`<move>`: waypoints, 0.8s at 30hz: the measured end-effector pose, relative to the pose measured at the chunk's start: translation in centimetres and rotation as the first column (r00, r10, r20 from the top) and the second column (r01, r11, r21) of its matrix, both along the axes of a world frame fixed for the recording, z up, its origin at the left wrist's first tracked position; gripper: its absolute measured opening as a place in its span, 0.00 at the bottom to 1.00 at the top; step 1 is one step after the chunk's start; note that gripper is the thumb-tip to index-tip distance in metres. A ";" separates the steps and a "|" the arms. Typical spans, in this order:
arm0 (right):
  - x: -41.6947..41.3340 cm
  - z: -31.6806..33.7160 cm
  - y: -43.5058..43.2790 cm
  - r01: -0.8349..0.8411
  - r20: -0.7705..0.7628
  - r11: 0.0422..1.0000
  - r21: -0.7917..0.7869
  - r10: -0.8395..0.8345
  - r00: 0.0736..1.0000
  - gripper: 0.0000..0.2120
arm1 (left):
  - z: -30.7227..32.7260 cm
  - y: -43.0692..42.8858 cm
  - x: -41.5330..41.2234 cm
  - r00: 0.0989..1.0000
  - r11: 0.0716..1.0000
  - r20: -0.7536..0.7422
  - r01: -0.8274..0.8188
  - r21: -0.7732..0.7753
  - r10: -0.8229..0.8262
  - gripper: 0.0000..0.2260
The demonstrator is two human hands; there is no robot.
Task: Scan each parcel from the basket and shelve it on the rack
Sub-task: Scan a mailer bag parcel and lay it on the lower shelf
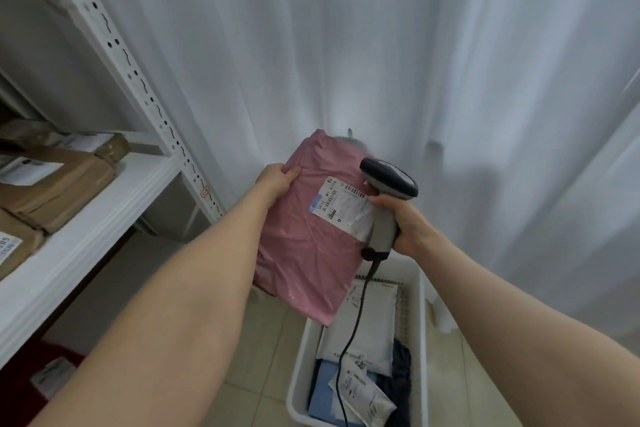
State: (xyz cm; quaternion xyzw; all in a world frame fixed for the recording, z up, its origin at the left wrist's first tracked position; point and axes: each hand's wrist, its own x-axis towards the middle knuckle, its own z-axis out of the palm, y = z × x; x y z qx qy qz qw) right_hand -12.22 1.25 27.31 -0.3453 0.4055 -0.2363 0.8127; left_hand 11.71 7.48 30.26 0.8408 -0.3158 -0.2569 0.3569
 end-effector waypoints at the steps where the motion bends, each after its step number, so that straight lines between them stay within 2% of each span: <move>1: 0.2 0.2 0.1 -0.003 0.000 1.000 -0.001 0.003 1.000 0.14 | 0.4 0.1 0.0 0.999 1.000 0.047 0.013 0.019 -0.014 0.19; 4: 0.8 0.7 0.5 0.034 0.006 0.999 0.010 -0.034 0.999 0.10 | 1.1 0.4 -0.3 0.982 0.998 0.187 -0.004 0.064 -0.008 0.17; 8: 1.6 1.8 1.0 0.185 0.081 0.979 0.087 -0.192 0.978 0.08 | 1.2 1.9 -1.1 0.925 0.946 0.268 -0.306 0.108 0.269 0.33; 10: 1.7 2.3 0.9 0.238 0.111 0.961 0.141 -0.254 0.961 0.09 | 0.5 3.6 -1.6 0.899 0.895 0.172 -0.426 0.135 0.402 0.44; 11: 1.7 2.4 0.8 0.252 0.122 0.955 0.158 -0.272 0.954 0.08 | 0.0 4.4 -1.9 0.880 0.869 0.032 -0.473 0.146 0.474 0.49; 12: 1.8 2.6 0.8 0.263 0.132 0.949 0.172 -0.286 0.949 0.07 | -0.7 5.0 -2.2 0.831 0.850 -0.179 -0.506 0.148 0.526 0.52; 14: 1.8 2.6 0.9 0.277 0.148 0.941 0.194 -0.307 0.940 0.06 | -1.7 5.7 -3.2 0.648 0.864 -0.617 -0.491 0.110 0.447 0.47; 15: 1.8 2.6 1.0 0.278 0.149 0.941 0.195 -0.308 0.939 0.06 | -1.7 5.9 -3.9 0.582 0.882 -0.721 -0.463 0.088 0.377 0.41; 16: 1.8 2.5 1.1 0.276 0.144 0.943 0.187 -0.304 0.942 0.06 | -1.6 5.9 -4.4 0.563 0.893 -0.755 -0.445 0.065 0.336 0.35; 18: 1.8 2.1 1.3 0.276 0.120 0.949 0.151 -0.295 0.948 0.07 | -1.3 5.6 -4.9 0.586 0.909 -0.751 -0.415 0.047 0.306 0.32; 22: 1.7 1.3 1.8 0.301 0.043 0.954 0.011 -0.301 0.953 0.10 | 0.2 5.1 -4.7 0.618 0.933 -0.714 -0.330 0.144 0.329 0.27; 24: 1.5 1.0 2.2 0.308 0.014 0.951 0.005 -0.309 0.951 0.11 | 0.5 4.8 -4.7 0.635 0.930 -0.688 -0.323 0.177 0.351 0.22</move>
